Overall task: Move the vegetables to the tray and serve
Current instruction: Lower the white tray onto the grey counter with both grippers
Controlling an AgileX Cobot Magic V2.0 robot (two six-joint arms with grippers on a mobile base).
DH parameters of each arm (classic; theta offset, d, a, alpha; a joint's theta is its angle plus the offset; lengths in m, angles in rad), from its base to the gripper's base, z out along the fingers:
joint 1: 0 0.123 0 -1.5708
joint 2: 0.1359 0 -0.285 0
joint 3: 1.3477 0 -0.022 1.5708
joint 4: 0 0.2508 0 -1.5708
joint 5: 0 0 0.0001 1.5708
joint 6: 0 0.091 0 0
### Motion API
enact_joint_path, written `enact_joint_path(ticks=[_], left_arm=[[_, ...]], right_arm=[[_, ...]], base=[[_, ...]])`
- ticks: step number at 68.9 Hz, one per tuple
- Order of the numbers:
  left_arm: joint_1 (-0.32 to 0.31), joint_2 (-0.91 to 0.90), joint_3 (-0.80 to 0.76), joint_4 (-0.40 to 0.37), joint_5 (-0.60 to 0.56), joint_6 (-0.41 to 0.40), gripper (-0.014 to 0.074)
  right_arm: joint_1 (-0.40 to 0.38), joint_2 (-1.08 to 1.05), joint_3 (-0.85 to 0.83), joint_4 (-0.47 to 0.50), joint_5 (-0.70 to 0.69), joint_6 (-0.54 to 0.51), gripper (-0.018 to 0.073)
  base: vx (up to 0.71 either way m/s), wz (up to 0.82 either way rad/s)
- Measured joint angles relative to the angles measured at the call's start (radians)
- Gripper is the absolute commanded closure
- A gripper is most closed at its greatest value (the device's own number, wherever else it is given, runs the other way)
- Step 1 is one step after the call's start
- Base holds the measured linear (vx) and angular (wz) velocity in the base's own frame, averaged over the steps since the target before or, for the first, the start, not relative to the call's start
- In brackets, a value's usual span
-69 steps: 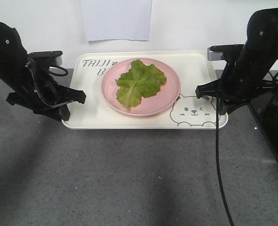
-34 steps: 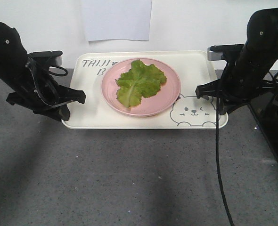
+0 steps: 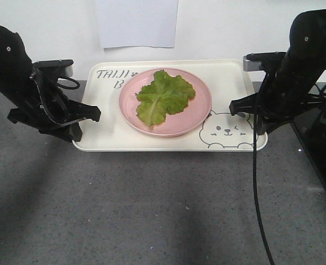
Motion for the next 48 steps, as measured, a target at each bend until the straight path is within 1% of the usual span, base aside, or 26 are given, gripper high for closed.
enact_joint_path(ticks=[48], left_arm=[[0.000, 0.000, 0.000, 0.000, 0.000, 0.000, 0.0603]], right_arm=[[0.000, 0.000, 0.000, 0.000, 0.000, 0.000, 0.0568]], base=[[0.00, 0.00]])
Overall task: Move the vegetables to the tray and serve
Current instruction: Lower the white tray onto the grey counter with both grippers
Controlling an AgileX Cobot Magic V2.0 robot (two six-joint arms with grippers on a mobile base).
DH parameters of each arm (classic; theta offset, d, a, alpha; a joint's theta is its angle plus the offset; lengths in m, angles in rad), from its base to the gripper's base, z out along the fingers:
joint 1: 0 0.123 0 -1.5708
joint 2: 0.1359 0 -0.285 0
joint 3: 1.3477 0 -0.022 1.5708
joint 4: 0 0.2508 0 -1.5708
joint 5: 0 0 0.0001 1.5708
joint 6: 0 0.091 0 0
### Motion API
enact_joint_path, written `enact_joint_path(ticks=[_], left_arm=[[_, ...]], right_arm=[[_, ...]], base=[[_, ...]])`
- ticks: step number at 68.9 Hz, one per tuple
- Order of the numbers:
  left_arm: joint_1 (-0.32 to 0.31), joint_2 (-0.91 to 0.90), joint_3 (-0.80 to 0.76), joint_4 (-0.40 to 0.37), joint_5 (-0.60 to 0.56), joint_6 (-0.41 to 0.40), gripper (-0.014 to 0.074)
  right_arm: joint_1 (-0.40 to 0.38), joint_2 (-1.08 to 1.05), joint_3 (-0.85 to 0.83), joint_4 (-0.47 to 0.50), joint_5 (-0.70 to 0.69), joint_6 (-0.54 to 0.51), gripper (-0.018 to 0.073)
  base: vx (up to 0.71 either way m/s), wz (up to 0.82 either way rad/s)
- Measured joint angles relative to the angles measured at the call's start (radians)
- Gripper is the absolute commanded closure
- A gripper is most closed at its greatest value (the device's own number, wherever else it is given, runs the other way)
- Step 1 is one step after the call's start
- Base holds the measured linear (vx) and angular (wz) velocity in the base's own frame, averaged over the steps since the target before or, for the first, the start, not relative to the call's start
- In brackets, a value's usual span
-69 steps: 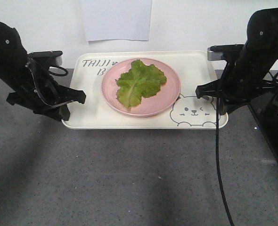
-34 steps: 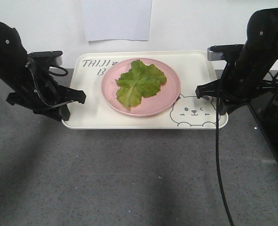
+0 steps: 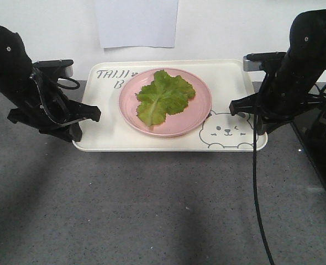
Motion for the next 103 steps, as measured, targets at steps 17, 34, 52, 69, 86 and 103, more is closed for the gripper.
enact_joint_path(ticks=[17, 34, 52, 69, 86, 103], left_arm=[[0.000, 0.000, 0.000, 0.000, 0.002, 0.000, 0.0603], [0.000, 0.000, 0.000, 0.035, 0.027, 0.000, 0.0603], [0.000, 0.000, -0.001, 0.119, 0.053, -0.005, 0.0603], [0.000, 0.005, -0.001, 0.153, 0.050, -0.008, 0.0603], [0.000, 0.070, -0.002, 0.157, 0.050, -0.008, 0.0603], [0.000, 0.120, -0.002, 0.156, 0.042, -0.003, 0.0603]], right_arm=[[0.000, 0.000, 0.000, 0.000, 0.000, 0.000, 0.0568], [0.000, 0.000, 0.000, 0.043, -0.001, -0.025, 0.0568], [0.000, 0.031, 0.000, 0.126, -0.018, -0.083, 0.0568], [0.000, 0.107, 0.000, 0.158, -0.035, -0.087, 0.0566], [0.000, 0.157, 0.000, 0.161, -0.041, -0.091, 0.0566], [0.000, 0.160, 0.001, 0.154, -0.048, -0.105, 0.0564]], base=[[0.00, 0.00], [0.00, 0.00], [0.00, 0.00], [0.00, 0.00], [0.00, 0.00], [0.00, 0.00]])
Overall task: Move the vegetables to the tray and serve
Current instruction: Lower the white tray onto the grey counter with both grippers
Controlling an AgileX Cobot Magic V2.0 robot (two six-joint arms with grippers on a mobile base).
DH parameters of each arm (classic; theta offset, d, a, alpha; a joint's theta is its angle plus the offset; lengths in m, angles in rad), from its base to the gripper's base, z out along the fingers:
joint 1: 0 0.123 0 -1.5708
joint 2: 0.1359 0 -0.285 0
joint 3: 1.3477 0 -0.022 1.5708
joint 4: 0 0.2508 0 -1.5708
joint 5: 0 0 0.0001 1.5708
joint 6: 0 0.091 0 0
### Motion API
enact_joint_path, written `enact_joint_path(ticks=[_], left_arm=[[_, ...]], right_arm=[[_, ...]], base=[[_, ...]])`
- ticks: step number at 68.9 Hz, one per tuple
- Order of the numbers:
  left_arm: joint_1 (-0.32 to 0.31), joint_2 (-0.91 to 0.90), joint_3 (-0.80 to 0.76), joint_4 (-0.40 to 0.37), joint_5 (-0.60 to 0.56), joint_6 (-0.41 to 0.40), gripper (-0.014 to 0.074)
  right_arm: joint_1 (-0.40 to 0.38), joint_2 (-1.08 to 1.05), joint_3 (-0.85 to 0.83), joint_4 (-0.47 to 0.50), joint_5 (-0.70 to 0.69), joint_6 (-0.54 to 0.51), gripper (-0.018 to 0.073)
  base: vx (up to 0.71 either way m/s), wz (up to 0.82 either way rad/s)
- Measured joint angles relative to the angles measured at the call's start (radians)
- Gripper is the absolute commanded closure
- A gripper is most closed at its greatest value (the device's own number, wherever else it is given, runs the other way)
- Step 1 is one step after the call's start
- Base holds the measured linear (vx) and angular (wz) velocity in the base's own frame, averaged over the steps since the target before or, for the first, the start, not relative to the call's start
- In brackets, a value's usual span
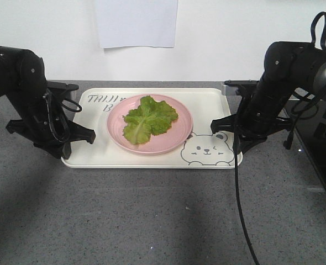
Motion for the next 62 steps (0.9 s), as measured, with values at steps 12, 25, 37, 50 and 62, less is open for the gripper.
enact_joint_path(ticks=[12, 25, 37, 50, 62], left_arm=[[0.000, 0.019, 0.000, -0.001, 0.001, 0.003, 0.0603], [0.000, 0.022, 0.000, -0.003, 0.002, 0.004, 0.0603], [0.000, 0.022, -0.001, -0.003, 0.003, 0.004, 0.0591], [0.000, 0.022, -0.001, -0.005, 0.006, 0.009, 0.0539], [0.000, 0.022, -0.001, -0.012, 0.023, 0.028, 0.0455]], right_arm=[[0.000, 0.000, 0.000, -0.002, -0.002, -0.010, 0.0563], [0.000, 0.000, 0.000, -0.003, -0.003, -0.031, 0.0550], [0.000, 0.000, 0.000, -0.003, -0.004, -0.046, 0.0486], [0.000, 0.000, 0.000, 0.001, 0.005, -0.077, 0.0351], [0.000, 0.000, 0.000, 0.022, 0.004, -0.083, 0.0215]], base=[[0.00, 0.00], [0.00, 0.00], [0.00, 0.00], [0.00, 0.00], [0.00, 0.00]])
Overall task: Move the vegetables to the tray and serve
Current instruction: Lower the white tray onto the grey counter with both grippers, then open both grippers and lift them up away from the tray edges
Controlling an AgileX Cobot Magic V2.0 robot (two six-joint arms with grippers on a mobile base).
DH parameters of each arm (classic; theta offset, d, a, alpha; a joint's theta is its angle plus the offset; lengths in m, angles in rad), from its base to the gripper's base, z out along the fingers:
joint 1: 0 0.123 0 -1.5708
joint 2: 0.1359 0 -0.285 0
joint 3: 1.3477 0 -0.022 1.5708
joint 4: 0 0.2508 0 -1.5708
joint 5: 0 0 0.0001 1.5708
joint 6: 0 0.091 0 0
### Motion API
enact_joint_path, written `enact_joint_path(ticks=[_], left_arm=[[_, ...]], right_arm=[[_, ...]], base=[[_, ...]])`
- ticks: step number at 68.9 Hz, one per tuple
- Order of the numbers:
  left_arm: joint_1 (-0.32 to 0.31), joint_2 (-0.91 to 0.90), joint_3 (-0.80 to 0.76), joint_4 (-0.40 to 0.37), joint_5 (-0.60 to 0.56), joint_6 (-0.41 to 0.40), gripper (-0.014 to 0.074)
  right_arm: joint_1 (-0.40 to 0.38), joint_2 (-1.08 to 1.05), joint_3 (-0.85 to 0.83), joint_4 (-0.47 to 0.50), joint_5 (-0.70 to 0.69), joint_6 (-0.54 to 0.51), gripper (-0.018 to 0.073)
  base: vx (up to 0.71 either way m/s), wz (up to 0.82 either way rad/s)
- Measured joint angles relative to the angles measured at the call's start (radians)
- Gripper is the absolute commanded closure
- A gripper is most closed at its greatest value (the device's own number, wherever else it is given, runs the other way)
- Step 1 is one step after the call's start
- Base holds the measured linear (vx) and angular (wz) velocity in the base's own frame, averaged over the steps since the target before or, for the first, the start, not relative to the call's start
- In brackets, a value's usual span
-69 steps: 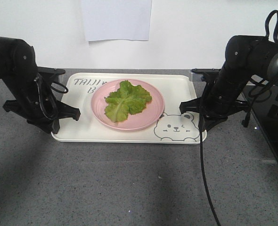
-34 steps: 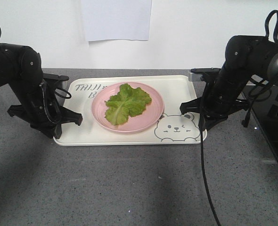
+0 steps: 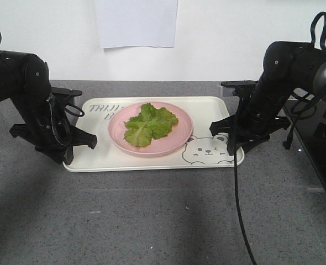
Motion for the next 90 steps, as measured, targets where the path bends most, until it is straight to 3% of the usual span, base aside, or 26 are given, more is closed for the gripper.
enact_joint_path(ticks=[9, 22, 65, 77, 90], left_arm=[[-0.001, 0.000, 0.000, -0.006, 0.001, 0.019, 0.0377], [-0.007, 0.000, -0.001, -0.018, 0.008, 0.024, 0.0298], [-0.011, 0.000, -0.009, -0.029, 0.034, 0.027, 0.0293], [-0.011, -0.005, -0.009, -0.028, 0.042, 0.027, 0.0293], [-0.011, -0.065, -0.009, -0.027, 0.016, 0.027, 0.0328]], right_arm=[[0.001, 0.000, 0.000, 0.017, -0.001, 0.000, 0.0144], [0.004, 0.000, 0.000, 0.032, 0.007, 0.000, 0.0130], [0.010, -0.086, -0.001, -0.019, -0.047, 0.034, 0.0140], [0.010, -0.164, -0.001, -0.019, -0.103, 0.032, 0.0205], [0.010, -0.263, -0.001, -0.018, -0.138, 0.002, 0.0405]], base=[[0.00, 0.00], [0.00, 0.00], [0.00, 0.00], [0.00, 0.00], [0.00, 0.00]])
